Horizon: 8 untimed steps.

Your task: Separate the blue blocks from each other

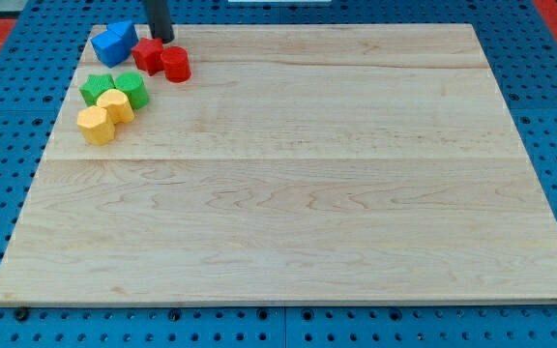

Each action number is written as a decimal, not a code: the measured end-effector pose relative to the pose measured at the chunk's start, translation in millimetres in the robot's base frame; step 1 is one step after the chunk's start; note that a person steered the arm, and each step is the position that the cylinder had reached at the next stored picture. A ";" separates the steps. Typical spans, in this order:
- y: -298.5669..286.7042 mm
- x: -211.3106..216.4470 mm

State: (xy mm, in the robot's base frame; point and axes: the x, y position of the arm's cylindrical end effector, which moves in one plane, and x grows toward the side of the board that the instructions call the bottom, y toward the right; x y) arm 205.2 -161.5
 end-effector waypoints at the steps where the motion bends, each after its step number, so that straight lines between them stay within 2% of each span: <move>1: -4.0 -13.9; 2: -16.1 -14.1; 6: -143.6 -12.6; 7: -143.0 -8.2; 8: -102.7 31.9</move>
State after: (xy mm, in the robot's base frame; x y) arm 237.0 -264.2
